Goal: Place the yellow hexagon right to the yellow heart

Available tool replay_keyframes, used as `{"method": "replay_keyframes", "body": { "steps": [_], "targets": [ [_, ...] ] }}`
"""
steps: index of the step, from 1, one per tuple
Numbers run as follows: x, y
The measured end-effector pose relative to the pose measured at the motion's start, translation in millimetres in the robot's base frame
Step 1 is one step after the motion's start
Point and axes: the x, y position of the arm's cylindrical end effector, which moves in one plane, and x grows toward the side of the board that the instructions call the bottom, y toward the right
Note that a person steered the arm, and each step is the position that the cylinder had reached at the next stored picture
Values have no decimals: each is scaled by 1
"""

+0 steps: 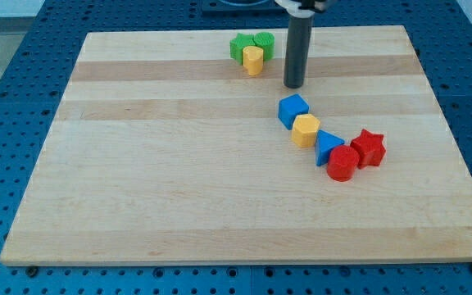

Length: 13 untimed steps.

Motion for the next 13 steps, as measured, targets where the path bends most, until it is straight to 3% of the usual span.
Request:
{"method": "replay_keyframes", "body": {
  "steps": [9, 13],
  "targets": [
    [114, 21],
    [122, -18]
  ]
}}
